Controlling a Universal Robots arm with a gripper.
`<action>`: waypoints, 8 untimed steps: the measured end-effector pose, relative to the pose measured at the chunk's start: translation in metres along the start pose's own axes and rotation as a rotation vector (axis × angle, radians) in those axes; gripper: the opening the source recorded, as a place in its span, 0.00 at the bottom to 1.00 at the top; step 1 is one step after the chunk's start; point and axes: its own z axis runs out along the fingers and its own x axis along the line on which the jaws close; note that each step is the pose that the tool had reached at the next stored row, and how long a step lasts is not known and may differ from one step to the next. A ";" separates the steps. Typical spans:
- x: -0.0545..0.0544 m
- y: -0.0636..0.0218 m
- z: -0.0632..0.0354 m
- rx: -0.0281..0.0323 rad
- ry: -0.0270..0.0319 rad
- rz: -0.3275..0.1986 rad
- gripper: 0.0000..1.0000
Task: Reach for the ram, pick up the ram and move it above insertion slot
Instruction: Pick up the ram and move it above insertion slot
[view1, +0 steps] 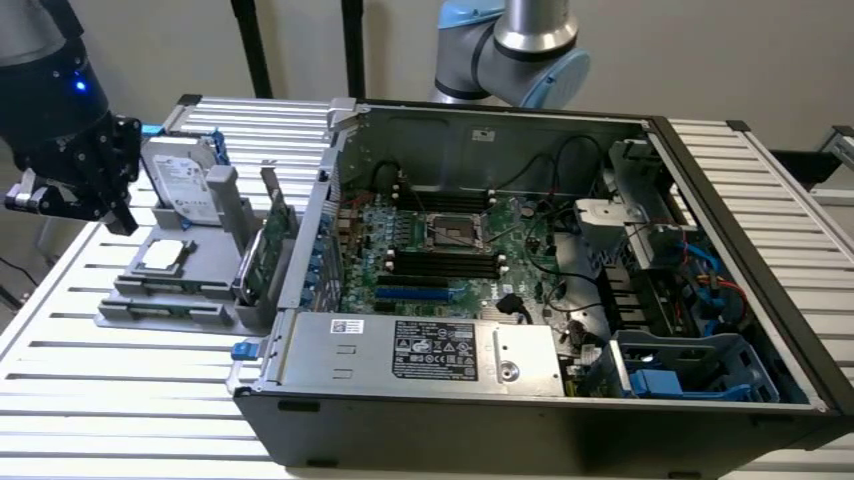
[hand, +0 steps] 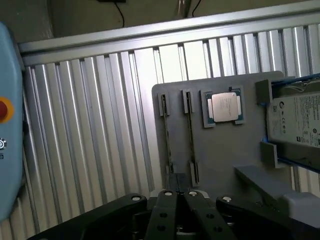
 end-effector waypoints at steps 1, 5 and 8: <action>0.000 0.0000 0.0001 0.0008 -0.0002 -0.013 0.11; 0.000 0.0001 0.0000 0.0011 0.0000 -0.022 0.11; 0.000 0.0000 0.0000 0.0011 0.0001 -0.022 0.18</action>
